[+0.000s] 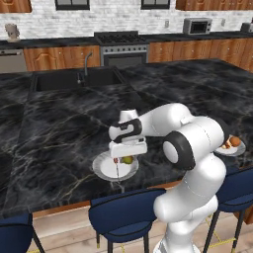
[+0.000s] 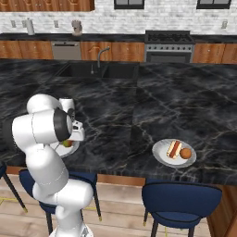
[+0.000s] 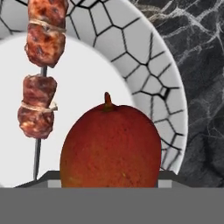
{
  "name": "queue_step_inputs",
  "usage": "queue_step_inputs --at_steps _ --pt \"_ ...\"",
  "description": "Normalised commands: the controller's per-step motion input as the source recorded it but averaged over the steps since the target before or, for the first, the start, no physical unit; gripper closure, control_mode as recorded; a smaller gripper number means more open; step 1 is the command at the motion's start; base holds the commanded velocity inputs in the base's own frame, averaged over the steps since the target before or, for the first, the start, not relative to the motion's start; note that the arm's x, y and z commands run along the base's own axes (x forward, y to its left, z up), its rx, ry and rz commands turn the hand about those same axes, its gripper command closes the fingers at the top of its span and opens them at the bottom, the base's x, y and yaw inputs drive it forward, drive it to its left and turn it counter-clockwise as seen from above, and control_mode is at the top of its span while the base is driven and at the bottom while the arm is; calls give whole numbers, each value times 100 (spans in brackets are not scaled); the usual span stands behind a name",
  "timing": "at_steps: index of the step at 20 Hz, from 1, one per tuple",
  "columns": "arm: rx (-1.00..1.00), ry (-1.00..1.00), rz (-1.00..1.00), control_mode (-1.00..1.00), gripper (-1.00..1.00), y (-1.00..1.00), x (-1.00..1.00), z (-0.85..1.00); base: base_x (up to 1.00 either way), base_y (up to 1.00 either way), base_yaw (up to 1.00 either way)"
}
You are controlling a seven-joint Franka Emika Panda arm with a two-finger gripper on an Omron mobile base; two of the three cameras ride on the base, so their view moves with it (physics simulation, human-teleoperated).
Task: Pick up the tangerine and mango from the fridge and place one fruit on each plate on the dining counter.
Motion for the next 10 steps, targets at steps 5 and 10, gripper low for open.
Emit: queue_step_inputs --at_steps 5,10 --pt "0 0 4 -100 100 22 0 -5 0 0 0" --pt "0 0 0 -100 100 0 0 -25 0 0 0"
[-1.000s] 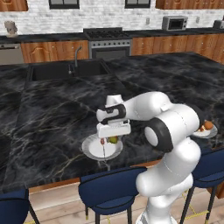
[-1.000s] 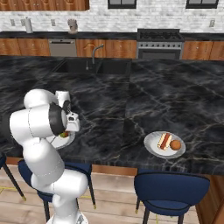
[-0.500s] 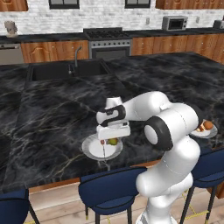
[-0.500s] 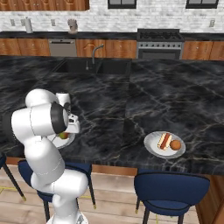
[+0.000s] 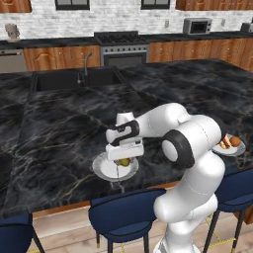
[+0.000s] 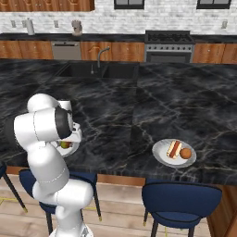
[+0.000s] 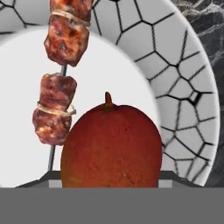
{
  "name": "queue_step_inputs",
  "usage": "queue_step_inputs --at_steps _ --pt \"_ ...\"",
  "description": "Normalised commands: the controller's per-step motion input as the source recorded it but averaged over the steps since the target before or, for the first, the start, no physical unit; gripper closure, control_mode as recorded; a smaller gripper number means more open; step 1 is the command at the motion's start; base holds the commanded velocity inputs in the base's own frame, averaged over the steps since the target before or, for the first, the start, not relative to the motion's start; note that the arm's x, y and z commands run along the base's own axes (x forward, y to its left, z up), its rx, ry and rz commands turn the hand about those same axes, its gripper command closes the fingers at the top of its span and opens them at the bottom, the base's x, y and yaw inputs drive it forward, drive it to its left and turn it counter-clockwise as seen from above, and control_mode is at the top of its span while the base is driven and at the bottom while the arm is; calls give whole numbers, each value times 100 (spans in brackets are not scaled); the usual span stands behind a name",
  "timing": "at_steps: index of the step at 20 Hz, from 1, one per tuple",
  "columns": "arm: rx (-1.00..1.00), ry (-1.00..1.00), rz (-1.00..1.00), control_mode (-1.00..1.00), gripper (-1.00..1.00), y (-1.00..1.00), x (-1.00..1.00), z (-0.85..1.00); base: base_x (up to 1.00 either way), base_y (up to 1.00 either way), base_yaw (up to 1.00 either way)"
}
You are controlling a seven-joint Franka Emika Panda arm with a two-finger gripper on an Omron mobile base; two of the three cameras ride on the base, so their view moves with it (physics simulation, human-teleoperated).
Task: Pick up the tangerine and mango from the fridge and place one fruit on each plate on the dining counter.
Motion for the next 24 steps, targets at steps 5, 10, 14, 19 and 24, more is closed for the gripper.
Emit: queue_step_inputs --at_steps 5,10,14,19,24 --pt "0 1 0 -100 -100 0 0 0 0 0 0" --pt "0 1 0 -100 -100 0 0 0 0 0 0" --pt "0 0 0 -100 -100 0 -11 9 0 0 0" --pt "0 -4 0 -100 -100 0 -52 44 0 0 0" --pt "2 -12 0 -100 -100 -20 -93 74 0 0 0"
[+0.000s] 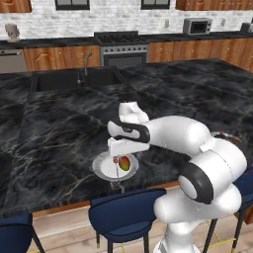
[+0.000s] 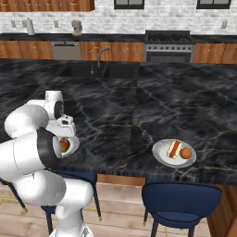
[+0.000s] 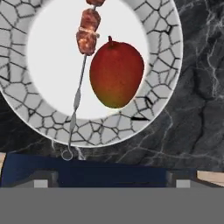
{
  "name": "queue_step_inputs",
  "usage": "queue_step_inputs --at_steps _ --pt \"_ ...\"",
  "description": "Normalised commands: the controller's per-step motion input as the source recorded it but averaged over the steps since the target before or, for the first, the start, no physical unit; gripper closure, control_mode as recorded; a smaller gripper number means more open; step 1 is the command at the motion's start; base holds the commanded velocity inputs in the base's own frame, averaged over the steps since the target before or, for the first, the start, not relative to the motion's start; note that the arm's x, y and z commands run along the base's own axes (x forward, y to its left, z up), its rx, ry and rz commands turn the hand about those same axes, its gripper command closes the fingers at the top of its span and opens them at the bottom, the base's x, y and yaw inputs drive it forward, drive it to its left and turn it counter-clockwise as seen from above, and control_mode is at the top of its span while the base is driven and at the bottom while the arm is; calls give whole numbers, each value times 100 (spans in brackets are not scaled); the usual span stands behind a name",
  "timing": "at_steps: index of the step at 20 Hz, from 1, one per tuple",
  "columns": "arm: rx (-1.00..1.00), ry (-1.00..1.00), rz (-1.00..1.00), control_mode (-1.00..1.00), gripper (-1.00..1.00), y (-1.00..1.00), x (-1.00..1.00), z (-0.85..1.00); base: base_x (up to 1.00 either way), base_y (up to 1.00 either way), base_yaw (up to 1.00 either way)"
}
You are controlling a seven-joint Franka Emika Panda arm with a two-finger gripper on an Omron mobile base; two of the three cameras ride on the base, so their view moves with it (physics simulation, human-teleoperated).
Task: Pick up the tangerine and mango from the fridge and place one fruit on each plate on the dining counter.
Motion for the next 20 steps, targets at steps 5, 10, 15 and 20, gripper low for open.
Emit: queue_step_inputs --at_steps 5,10,15,20 --pt "6 -15 0 -100 -100 -46 -99 73 0 0 0" --pt "6 -12 0 -100 -100 -48 -100 64 0 0 0" --pt "3 -13 0 -100 -100 -38 -100 59 0 0 0" --pt "0 -11 0 -100 -100 -13 -100 84 0 0 0"
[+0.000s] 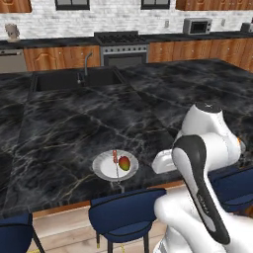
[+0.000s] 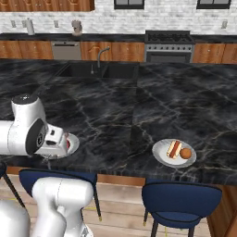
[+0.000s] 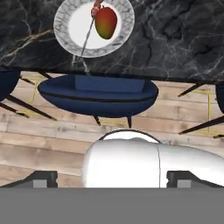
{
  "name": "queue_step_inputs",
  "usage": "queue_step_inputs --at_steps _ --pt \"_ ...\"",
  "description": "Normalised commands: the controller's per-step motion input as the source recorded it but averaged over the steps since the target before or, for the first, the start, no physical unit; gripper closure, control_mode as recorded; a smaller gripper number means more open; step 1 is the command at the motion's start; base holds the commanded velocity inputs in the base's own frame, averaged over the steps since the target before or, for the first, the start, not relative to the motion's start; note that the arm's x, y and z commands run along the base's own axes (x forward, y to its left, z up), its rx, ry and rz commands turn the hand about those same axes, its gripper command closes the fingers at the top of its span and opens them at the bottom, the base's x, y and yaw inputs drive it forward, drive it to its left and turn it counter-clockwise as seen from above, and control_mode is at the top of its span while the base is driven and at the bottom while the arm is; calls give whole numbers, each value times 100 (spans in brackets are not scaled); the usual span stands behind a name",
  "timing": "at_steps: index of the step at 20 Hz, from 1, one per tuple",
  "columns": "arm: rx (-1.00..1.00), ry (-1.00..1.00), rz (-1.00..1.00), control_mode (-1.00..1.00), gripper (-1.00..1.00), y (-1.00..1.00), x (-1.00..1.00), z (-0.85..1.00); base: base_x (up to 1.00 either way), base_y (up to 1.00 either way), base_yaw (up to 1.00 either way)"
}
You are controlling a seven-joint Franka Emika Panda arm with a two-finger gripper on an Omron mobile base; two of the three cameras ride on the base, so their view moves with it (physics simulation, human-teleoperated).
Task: Pick up the tangerine and mango from the fridge and place one fruit on each plate on the dining counter.
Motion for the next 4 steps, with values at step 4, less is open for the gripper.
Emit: queue_step_inputs --at_steps 4 --pt "0 -10 0 -100 -100 -6 -77 83 0 0 0"
